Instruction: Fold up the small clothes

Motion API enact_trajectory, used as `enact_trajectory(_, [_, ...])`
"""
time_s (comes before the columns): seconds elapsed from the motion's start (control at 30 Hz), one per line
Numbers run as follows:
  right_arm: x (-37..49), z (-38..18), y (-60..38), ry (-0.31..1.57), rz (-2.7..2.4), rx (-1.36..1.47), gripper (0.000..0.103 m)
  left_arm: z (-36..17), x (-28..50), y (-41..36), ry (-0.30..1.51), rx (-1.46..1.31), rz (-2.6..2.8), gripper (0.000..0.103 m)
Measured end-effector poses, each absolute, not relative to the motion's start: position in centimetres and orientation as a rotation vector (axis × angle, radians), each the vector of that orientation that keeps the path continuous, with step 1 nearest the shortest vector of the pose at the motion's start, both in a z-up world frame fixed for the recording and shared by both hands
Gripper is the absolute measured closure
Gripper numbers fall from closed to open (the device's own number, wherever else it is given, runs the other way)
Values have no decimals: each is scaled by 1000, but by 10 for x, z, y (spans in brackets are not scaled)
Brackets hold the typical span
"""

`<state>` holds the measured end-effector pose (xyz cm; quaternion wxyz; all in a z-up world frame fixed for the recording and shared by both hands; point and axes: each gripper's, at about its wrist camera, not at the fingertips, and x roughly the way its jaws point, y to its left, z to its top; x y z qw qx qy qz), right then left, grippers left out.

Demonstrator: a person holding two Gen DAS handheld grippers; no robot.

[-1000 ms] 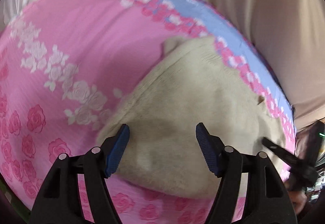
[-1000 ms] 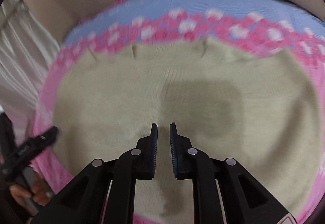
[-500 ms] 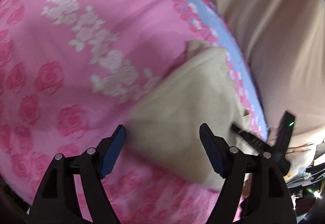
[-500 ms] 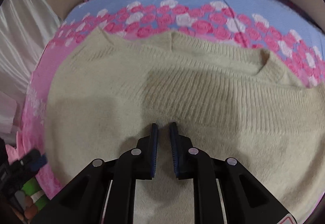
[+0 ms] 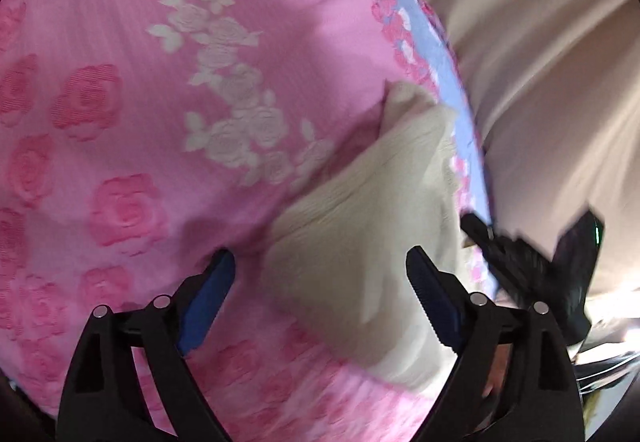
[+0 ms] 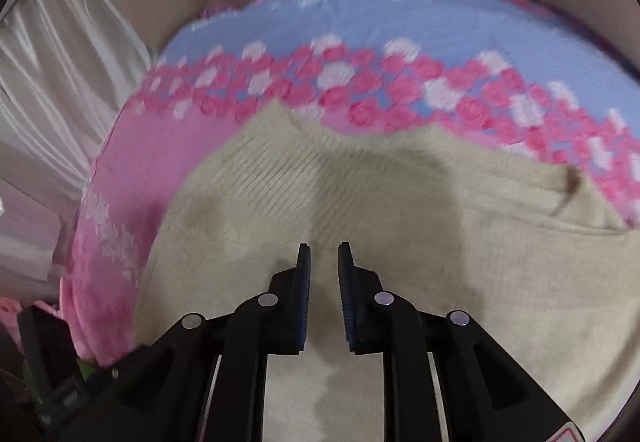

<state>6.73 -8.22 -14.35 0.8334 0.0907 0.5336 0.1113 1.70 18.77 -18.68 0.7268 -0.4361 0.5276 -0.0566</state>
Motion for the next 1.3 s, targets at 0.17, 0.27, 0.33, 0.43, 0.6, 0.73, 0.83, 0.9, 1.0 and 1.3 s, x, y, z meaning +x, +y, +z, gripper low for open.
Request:
enact_trajectory(0.17, [26,-148,-136,1147,139,272,87,-184,32,170,1145,-898,-129,12])
enact_trajectory(0.27, [8,-154,-157,1163,116,304,87,-184,35,164,1147,-871,-131,46])
enact_trajectory(0.33, [3,-156,-163,1170,117,302,87,-187,37,167,1145,-899,-164,69])
enact_trajectory(0.43, [5,-161,-159,1174,128,283,87,-185,34,176,1126,-991,-186,84])
enact_trajectory(0.6, [21,-184,-149,1227,129,232,87,-126,28,162,1010,-914,-313,88])
enact_trajectory(0.73, [21,-188,-144,1205,142,184,87,-92,28,136,972,-839,-397,88])
enact_trajectory(0.83, [22,-185,-141,1213,146,165,87,-89,28,127,970,-813,-393,88])
enact_trajectory(0.9, [23,-187,-141,1218,150,164,87,-92,26,126,979,-826,-382,88])
enact_trajectory(1.0, [27,-189,-140,1221,159,153,87,-86,25,117,977,-805,-420,88])
enact_trajectory(1.3, [3,-164,-190,1139,161,359,87,-72,25,60,996,-679,-537,88])
